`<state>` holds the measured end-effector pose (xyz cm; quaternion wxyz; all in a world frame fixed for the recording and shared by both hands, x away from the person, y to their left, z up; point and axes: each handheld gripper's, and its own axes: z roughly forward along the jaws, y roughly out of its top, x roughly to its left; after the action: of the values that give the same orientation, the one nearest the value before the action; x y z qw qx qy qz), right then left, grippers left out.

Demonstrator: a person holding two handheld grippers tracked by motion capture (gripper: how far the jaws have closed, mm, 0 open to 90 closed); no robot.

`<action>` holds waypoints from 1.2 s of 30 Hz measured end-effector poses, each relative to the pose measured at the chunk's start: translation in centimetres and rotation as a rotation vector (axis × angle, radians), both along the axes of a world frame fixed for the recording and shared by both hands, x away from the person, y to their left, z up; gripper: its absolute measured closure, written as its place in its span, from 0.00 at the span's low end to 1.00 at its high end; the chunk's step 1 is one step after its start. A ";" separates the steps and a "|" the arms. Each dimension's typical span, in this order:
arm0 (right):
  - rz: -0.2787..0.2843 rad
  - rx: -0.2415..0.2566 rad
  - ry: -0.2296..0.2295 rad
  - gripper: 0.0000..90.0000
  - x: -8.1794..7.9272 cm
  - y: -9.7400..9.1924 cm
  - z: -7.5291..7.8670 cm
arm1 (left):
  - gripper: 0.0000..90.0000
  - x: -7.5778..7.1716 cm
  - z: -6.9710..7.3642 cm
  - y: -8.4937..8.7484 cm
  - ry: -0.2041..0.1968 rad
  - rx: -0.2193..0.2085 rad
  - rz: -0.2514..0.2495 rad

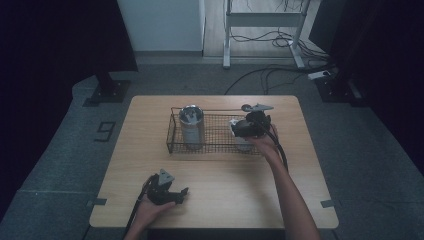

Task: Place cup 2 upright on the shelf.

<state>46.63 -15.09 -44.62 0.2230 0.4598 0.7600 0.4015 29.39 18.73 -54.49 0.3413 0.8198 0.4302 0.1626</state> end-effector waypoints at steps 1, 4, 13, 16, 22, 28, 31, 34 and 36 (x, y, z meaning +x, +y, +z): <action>0.000 0.007 -0.016 0.06 -0.2 -0.1 0.1 | 0.16 0.0 0.0 0.0 0.001 0.001 0.001; -0.004 0.023 -0.033 0.07 -0.6 -0.4 0.2 | 0.16 0.0 0.0 0.1 0.000 -0.001 0.003; -0.005 0.051 -0.072 0.14 -2.2 -1.6 0.8 | 0.16 0.0 0.1 0.3 -0.002 -0.002 0.010; 0.001 0.062 -0.082 0.14 -2.9 -1.9 0.9 | 0.16 0.0 0.1 0.4 -0.001 -0.005 0.016; 0.018 0.073 -0.097 0.15 -4.4 -2.5 0.9 | 0.16 0.1 0.1 0.6 0.000 -0.005 0.020; 0.035 0.084 -0.105 0.15 -6.1 -3.1 0.7 | 0.16 0.1 0.1 0.6 0.000 -0.003 0.020; 0.042 0.082 -0.107 0.15 -7.0 -3.4 0.6 | 0.16 0.1 0.1 0.6 0.000 -0.002 0.021; 0.049 0.097 -0.109 0.15 -8.4 -3.9 0.3 | 0.16 0.1 0.1 0.6 0.001 -0.006 0.022; 0.052 0.102 -0.105 0.15 -9.1 -4.1 0.0 | 0.16 0.1 0.1 0.7 0.001 -0.004 0.022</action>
<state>37.49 -19.18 -44.64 0.2285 0.4290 0.7375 0.4689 29.50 19.41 -54.38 0.3410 0.8143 0.4398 0.1650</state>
